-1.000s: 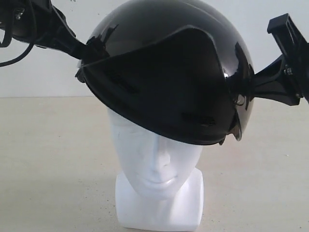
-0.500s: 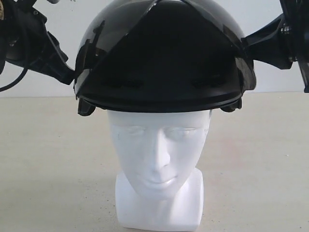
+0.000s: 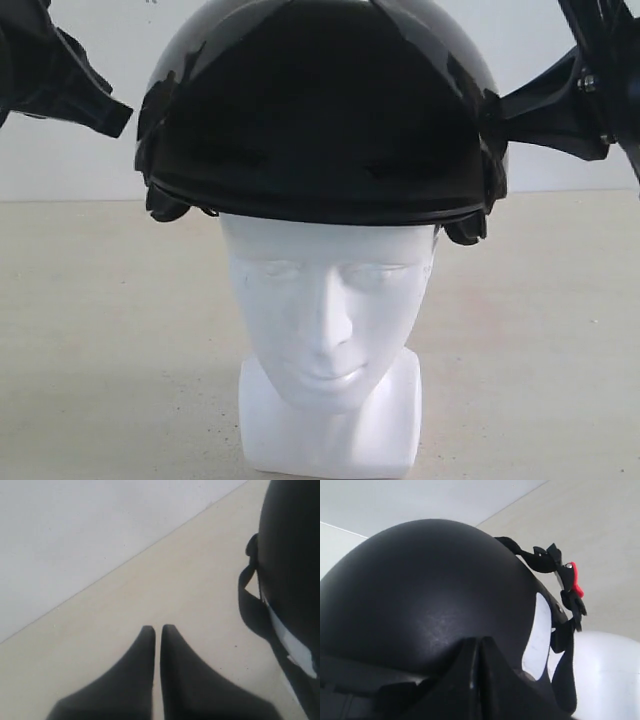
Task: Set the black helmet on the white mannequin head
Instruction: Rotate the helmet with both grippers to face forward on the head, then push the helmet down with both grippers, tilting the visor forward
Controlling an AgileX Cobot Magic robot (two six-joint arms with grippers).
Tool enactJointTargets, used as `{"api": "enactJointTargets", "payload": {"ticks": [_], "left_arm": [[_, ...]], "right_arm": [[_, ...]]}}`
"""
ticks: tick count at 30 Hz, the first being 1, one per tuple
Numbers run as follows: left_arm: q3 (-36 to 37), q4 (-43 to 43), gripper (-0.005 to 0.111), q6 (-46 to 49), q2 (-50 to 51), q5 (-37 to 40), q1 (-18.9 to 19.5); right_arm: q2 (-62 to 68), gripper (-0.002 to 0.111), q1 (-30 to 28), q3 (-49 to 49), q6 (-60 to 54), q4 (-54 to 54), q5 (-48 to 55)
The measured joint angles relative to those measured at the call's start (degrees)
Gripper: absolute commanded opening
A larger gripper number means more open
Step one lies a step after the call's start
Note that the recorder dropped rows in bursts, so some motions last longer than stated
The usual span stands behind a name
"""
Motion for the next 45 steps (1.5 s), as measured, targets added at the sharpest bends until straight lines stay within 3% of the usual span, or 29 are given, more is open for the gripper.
{"api": "enactJointTargets", "payload": {"ticks": [7,15,22,26,34,45], "left_arm": [[0.0,0.0,0.004,-0.2,-2.3,-0.1,1.9],[-4.5,-1.0,0.004,-0.3,-3.2,-4.0,2.9],[-10.1,-2.7,0.004,-0.1,4.9,-6.8,2.9],[-13.1,-10.0,0.004,3.8,8.9,-3.5,3.0],[-13.7,-36.7,0.004,23.9,9.5,1.8,6.0],[-12.4,-47.3,0.004,33.5,8.9,11.4,7.6]], "right_arm": [[-1.5,0.000,0.3,-2.1,1.3,-2.0,0.5],[-1.2,0.000,0.6,-11.1,2.1,-2.1,0.3],[4.3,0.000,0.6,-15.0,0.1,-1.1,1.0],[6.3,0.000,0.6,-15.1,-4.0,1.3,5.0],[6.5,0.000,0.6,-15.4,-6.3,2.1,11.0],[6.5,0.000,0.1,-15.9,-5.3,2.2,15.7]]}}
